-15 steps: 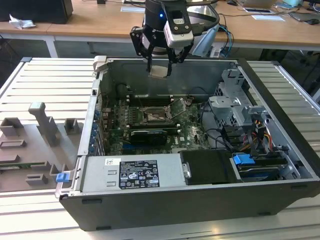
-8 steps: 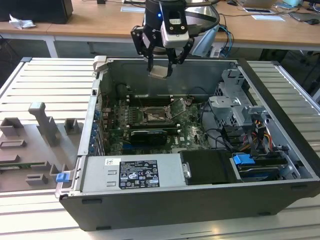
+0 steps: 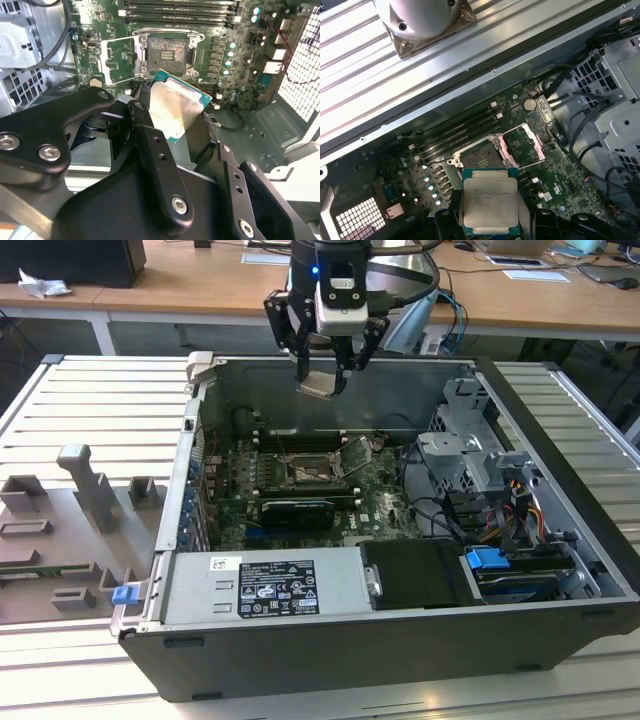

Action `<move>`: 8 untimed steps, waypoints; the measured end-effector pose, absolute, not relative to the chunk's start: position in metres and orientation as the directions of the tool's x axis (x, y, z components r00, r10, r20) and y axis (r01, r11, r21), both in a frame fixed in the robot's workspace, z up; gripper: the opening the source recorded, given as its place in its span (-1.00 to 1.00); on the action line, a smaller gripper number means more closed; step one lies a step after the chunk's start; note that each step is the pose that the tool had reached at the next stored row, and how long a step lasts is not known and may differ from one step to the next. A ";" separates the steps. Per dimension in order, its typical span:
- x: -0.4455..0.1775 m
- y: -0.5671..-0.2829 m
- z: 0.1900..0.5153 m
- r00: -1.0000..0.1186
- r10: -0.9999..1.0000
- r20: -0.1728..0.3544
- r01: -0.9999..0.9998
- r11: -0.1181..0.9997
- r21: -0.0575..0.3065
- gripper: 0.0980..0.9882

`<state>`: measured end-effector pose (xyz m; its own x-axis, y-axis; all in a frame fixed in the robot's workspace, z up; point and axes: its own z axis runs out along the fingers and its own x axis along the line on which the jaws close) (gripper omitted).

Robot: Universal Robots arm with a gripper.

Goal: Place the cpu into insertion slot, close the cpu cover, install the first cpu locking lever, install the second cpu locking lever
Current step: 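Place the cpu into insertion slot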

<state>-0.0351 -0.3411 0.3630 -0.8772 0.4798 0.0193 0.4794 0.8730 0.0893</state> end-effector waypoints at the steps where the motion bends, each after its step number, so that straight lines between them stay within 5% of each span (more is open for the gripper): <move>1: -0.035 -0.341 0.363 -0.873 0.487 0.019 0.487 0.869 0.089 -0.04; 8: -0.035 -0.341 0.362 -0.830 0.557 0.019 0.557 0.826 0.089 -0.04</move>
<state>-0.0351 -0.3411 0.3624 -0.8301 0.5573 0.0193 0.5566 0.8259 0.0894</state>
